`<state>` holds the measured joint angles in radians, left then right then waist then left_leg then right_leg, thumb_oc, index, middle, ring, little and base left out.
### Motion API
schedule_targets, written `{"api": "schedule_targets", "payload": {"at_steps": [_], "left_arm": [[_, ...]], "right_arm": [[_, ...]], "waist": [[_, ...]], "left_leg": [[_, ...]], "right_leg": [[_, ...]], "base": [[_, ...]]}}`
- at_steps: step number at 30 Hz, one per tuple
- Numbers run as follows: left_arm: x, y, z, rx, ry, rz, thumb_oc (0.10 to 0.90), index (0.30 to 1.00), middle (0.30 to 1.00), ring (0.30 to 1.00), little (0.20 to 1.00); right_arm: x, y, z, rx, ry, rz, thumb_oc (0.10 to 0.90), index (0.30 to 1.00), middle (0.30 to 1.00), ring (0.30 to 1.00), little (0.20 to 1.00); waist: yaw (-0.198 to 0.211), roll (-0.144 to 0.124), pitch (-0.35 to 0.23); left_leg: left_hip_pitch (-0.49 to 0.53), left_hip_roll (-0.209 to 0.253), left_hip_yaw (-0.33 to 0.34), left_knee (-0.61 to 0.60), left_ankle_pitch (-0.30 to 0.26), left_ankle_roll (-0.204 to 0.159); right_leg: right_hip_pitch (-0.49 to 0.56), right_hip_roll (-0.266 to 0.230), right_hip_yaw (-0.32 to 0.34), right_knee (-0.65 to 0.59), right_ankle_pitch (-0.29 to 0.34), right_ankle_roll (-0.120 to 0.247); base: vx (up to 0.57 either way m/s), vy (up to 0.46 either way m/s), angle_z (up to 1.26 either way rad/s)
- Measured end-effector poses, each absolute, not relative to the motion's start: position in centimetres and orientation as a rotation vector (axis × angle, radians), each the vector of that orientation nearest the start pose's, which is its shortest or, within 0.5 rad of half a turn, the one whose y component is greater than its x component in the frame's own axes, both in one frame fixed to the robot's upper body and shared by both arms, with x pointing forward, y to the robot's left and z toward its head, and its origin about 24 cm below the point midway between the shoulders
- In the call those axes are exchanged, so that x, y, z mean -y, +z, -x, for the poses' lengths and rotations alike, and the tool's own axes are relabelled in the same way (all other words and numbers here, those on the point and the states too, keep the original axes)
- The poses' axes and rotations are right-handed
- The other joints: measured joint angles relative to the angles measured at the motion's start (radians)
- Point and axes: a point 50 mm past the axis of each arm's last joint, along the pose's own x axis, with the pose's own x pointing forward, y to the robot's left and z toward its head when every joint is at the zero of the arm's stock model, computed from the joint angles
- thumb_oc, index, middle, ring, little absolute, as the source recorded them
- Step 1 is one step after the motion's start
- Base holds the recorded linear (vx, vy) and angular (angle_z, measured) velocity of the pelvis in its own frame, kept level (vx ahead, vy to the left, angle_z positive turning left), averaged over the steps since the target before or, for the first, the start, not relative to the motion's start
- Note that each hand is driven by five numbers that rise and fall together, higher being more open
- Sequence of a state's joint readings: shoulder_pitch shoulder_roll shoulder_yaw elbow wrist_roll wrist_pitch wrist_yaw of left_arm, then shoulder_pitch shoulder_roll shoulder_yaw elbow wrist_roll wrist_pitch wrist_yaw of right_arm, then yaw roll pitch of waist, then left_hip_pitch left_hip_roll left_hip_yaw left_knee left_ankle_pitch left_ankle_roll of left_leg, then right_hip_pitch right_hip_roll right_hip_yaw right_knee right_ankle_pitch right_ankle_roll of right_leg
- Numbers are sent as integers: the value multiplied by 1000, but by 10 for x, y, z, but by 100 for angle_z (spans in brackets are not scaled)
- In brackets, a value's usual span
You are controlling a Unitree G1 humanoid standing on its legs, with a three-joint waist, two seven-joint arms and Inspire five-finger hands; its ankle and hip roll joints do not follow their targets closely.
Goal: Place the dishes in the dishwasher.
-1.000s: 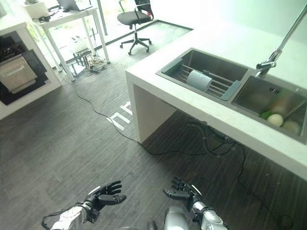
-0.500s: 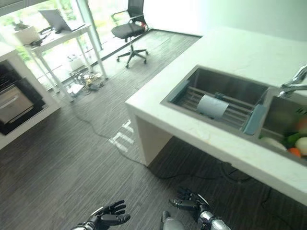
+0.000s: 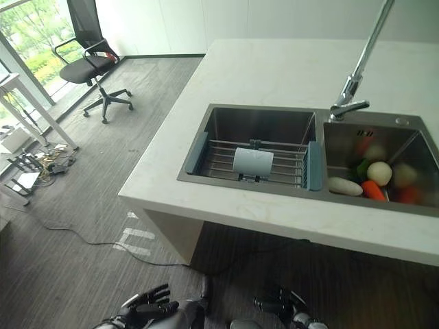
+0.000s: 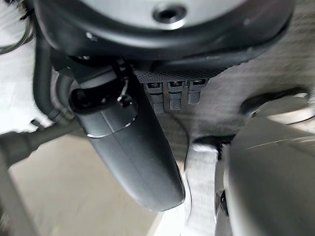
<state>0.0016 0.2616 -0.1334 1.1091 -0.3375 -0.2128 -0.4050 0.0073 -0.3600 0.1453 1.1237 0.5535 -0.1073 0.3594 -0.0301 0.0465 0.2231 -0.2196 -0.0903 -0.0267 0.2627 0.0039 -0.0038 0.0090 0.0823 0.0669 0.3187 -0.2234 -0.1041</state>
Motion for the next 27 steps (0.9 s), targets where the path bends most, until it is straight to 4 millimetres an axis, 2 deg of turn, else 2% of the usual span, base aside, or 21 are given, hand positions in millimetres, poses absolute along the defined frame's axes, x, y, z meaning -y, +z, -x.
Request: {"api": "schedule_targets", "payload": {"at_steps": [1, 2, 3, 4, 7, 8, 10, 11, 12, 13, 15, 17, 18, 19, 20, 22, 23, 24, 25, 26, 27], "left_arm": [[-217, -139, -133, -864, -179, 149, 800, 900, 900, 900, 900], [-217, -137, -140, -858, -184, 140, 800, 900, 900, 900, 900], [-216, -138, -140, -869, -190, 134, 800, 900, 900, 900, 900], [-216, -140, -135, -881, -186, 138, 800, 900, 900, 900, 900], [-218, -140, -136, -878, -184, 131, 800, 900, 900, 900, 900], [-219, -141, -133, -884, -171, 138, 800, 900, 900, 900, 900], [-218, -146, -117, -931, -163, 151, 800, 900, 900, 900, 900], [-219, -147, -114, -939, -160, 152, 800, 900, 900, 900, 900], [-219, -147, -114, -935, -157, 154, 800, 900, 900, 900, 900], [-223, -146, -114, -941, -152, 139, 800, 900, 900, 900, 900], [-234, -148, -104, -982, -122, 122, 800, 900, 900, 900, 900], [-233, -148, -107, -970, -105, 147, 800, 900, 900, 900, 900], [-234, -147, -110, -964, -100, 149, 800, 900, 900, 900, 900], [-237, -146, -111, -961, -85, 153, 800, 900, 900, 900, 900], [-242, -148, -104, -975, -39, 161, 800, 900, 900, 900, 900], [-247, -150, -93, -986, 45, 184, 800, 900, 900, 900, 900], [-247, -149, -96, -978, 62, 184, 800, 900, 900, 900, 900], [-250, -147, -101, -963, 90, 194, 800, 900, 900, 900, 900], [-247, -150, -99, -976, 102, 203, 800, 900, 900, 900, 900], [-242, -154, -85, -1019, 114, 218, 800, 900, 900, 900, 900], [-242, -157, -74, -1041, 153, 234, 800, 900, 900, 900, 900]], "right_arm": [[261, -137, -119, -943, -65, -238, 800, 900, 900, 900, 900], [260, -140, -115, -962, -85, -250, 800, 900, 900, 900, 900], [257, -143, -110, -981, -108, -272, 800, 900, 900, 900, 900], [255, -145, -109, -990, -116, -281, 800, 900, 900, 900, 900], [250, -146, -108, -978, -97, -274, 800, 900, 900, 900, 900], [248, -149, -104, -992, -117, -293, 800, 900, 900, 900, 900], [249, -149, -104, -984, -139, -307, 800, 900, 900, 900, 900], [249, -151, -97, -998, -153, -310, 800, 900, 900, 900, 900], [252, -150, -98, -993, -179, -314, 800, 900, 900, 900, 900], [251, -149, -104, -980, -177, -311, 800, 900, 900, 900, 900], [250, -148, -106, -964, -163, -313, 800, 900, 900, 900, 900], [258, -144, -112, -940, -189, -301, 800, 900, 900, 900, 900], [258, -144, -114, -937, -198, -303, 800, 900, 900, 900, 900], [259, -144, -113, -954, -194, -294, 800, 900, 900, 900, 900], [259, -145, -112, -970, -200, -277, 800, 900, 900, 900, 900], [259, -146, -113, -1007, -178, -247, 800, 900, 900, 900, 900], [257, -148, -111, -1033, -166, -235, 800, 900, 900, 900, 900], [253, -151, -106, -1070, -167, -245, 800, 900, 900, 900, 900], [256, -152, -101, -1089, -183, -252, 800, 900, 900, 900, 900], [259, -153, -94, -1108, -207, -257, 800, 900, 900, 900, 900], [257, -154, -91, -1122, -202, -259, 800, 900, 900, 900, 900]], "waist": [[-4, 1, -5], [-22, -15, 3], [-17, -15, 1], [-12, -16, 0], [-24, -15, -13], [-18, -17, -24], [-25, -7, -53], [-28, -17, -64], [-29, 7, -68], [-20, 21, -62], [-34, 0, -59], [-23, 5, -59], [-24, 2, -55], [-28, 3, -41], [-10, -6, -29], [14, -23, -36], [22, -35, -41], [17, -57, -37], [16, -38, -38], [27, -4, -62], [40, -31, -84]], "left_leg": [[63, 2, -46, -35, -12, 34], [82, -14, -40, -80, 35, 81], [114, -7, -25, -115, 37, 92], [146, -6, 3, -130, 29, 103], [166, -29, 37, -146, 19, 106], [167, -36, 65, -149, 6, 115], [160, -32, 75, -136, -8, 116], [147, -40, 84, -111, -22, 129], [91, -29, 94, -16, -68, 161], [92, -9, 104, -5, -80, 178], [93, -6, 113, 6, -76, 162], [49, -7, 129, 4, -85, 158], [44, -10, 130, -25, -76, 129], [5, -16, 116, 44, -99, 120], [0, -16, 137, 79, -89, 139], [6, -12, 156, 30, -82, 123], [22, -14, 158, -29, -67, 79], [-29, -8, 164, 82, -112, 64], [-51, 37, 140, 198, -165, 59], [-27, 76, 132, 176, -168, 70], [-6, 72, 145, 127, -164, 51]], "right_leg": [[-21, 6, 9, 35, -19, 26], [-34, -17, 1, 67, -29, 76], [-54, -32, -28, 106, -51, 138], [-59, -64, -65, 133, -84, 151], [-96, -128, -82, 102, -86, 158], [-105, -153, -89, 80, -14, 154], [-104, -153, -94, 52, 18, 155], [-102, -141, -101, 47, 53, 172], [-176, -123, -110, 156, 80, 222], [-240, -119, -121, 252, 108, 281], [-272, -178, -160, 324, 93, 274], [-277, -272, -178, 142, 99, 264], [-266, -307, -177, -4, 130, 266], [-255, -344, -158, -69, 142, 315], [-238, -378, -149, -46, 138, 317], [-223, -388, -193, 40, 127, 300], [-215, -377, -221, 65, 107, 290], [-186, -371, -230, 61, 99, 269], [-186, -343, -246, 73, 93, 257], [-172, -308, -252, 88, 88, 245], [-177, -297, -217, 86, 71, 241]], "base": [[127, 96, -24], [118, 102, -31], [61, 70, -47], [39, 64, -73], [56, 109, -36], [70, 99, -44], [9, 84, -32], [-71, 37, -10], [-56, -4, -45], [-59, -37, -48], [-38, -142, -28], [-28, -213, -28], [-9, -250, -14], [21, -291, -20], [57, -296, -41], [111, -342, -31], [114, -253, 27], [105, -206, 40], [65, -136, 34], [50, -131, 3], [10, -82, 7]]}}
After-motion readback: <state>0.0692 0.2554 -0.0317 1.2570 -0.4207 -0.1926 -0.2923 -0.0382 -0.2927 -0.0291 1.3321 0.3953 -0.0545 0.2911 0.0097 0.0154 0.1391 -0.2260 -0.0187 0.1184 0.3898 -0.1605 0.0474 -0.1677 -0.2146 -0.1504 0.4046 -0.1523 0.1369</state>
